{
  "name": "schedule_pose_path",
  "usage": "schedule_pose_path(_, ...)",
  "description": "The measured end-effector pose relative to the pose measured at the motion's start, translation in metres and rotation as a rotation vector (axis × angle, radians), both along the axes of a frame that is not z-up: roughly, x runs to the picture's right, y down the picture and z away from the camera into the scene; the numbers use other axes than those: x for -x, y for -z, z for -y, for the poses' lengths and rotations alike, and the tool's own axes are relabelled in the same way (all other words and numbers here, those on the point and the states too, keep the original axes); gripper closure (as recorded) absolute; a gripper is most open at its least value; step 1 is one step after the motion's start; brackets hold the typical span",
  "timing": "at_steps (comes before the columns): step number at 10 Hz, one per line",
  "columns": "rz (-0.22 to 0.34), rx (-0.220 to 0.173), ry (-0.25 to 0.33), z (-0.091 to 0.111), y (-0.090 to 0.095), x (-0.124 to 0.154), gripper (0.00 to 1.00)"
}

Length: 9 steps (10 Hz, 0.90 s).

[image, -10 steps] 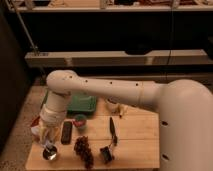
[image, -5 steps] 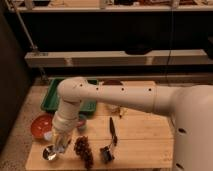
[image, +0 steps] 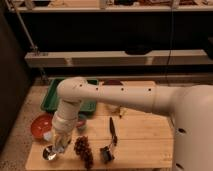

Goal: Place towel in metal cup

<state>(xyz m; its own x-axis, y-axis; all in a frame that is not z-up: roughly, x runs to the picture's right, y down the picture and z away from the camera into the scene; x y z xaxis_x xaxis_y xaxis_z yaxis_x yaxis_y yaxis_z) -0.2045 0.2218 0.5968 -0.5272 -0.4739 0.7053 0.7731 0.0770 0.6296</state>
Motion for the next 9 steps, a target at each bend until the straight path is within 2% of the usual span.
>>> schedule_pose_path(2, 0.062, 0.007, 0.027, -0.014, 0.007, 0.022, 1.00)
schedule_pose_path(4, 0.120, 0.038, 0.059, -0.032, 0.009, 0.050, 1.00)
schedule_pose_path(6, 0.141, 0.069, 0.087, -0.044, 0.006, 0.058, 1.00)
schedule_pose_path(9, 0.138, 0.076, 0.106, -0.059, -0.004, 0.056, 1.00)
